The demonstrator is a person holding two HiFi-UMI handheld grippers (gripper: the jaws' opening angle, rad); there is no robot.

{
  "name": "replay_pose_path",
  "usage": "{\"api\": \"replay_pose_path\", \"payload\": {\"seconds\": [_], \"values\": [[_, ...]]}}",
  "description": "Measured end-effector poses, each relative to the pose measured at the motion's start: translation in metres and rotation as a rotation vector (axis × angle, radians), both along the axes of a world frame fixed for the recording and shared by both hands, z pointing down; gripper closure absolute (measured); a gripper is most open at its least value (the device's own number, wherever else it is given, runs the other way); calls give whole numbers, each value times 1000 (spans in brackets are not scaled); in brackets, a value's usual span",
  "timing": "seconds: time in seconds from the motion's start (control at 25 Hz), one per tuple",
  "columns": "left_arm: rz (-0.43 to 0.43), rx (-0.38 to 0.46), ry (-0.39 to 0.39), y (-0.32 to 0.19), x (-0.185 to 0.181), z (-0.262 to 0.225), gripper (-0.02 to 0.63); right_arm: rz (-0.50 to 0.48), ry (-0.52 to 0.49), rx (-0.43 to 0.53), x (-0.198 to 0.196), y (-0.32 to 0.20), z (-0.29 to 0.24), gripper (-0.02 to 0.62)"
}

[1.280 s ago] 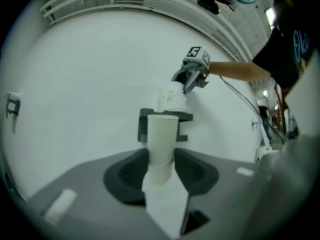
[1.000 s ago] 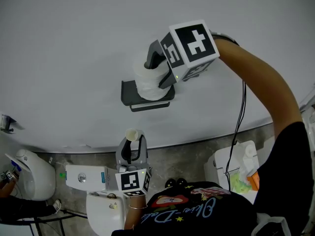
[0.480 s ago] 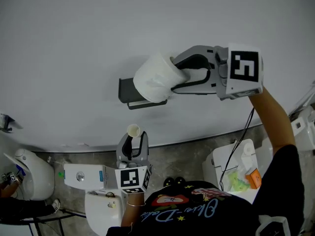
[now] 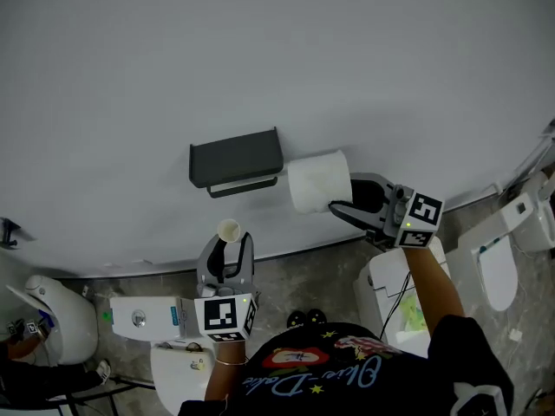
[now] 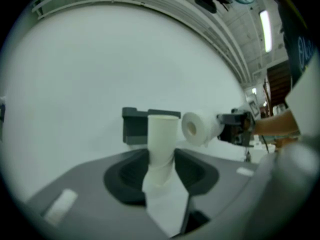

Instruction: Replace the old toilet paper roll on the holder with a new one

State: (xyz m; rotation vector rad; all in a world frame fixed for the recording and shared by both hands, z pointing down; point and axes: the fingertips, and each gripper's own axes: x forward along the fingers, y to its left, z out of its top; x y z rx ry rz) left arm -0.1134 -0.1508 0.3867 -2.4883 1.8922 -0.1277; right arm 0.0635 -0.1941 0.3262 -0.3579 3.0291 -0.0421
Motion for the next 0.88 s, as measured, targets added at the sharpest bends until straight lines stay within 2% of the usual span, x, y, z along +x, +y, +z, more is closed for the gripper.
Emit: {"api": "replay_pose_path", "payload": {"seconds": [0.16,0.36,0.52,0.64,0.88], "values": [[-5,-10,-2,4,-1,1,443,37,-98,-106,-10,-27,29,414],[-16,-24,11,11,-2,6,443,-38,-172,-165,-20,-32,31,414],[-15,-25,17,14,-1,6,443,-25,-144,-168,-27,-44,37,416],[-27,-22,17,13,-6,5,443,-65,-115,-174,-44,-42,42,416],[-68,-22,15,18,-10,4,443,-139,-124,-201,-76,-35,45,416]]}}
